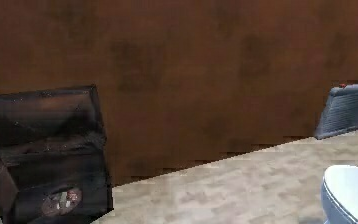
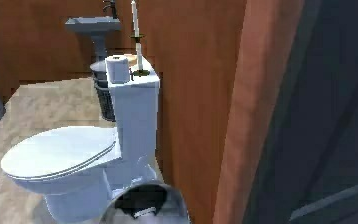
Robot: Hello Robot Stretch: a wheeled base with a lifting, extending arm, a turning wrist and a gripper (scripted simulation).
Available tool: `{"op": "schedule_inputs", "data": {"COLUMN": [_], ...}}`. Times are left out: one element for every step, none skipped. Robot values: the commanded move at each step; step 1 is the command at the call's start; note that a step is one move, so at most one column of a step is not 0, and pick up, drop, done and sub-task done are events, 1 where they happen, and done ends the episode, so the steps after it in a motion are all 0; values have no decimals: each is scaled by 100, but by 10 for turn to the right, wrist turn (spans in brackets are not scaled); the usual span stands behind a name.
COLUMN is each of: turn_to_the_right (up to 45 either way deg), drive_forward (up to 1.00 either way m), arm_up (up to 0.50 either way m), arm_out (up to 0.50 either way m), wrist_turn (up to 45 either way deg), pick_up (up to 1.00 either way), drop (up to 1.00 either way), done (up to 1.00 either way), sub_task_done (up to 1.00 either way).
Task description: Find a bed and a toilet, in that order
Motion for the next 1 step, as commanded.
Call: {"op": "schedule_inputs", "data": {"turn_to_the_right": [450], "drive_forward": [0], "arm_up": [0], "arm_out": [0], "wrist_turn": [0], "pick_up": [0], "drop": [0], "done": [0], "sub_task_done": [0]}}
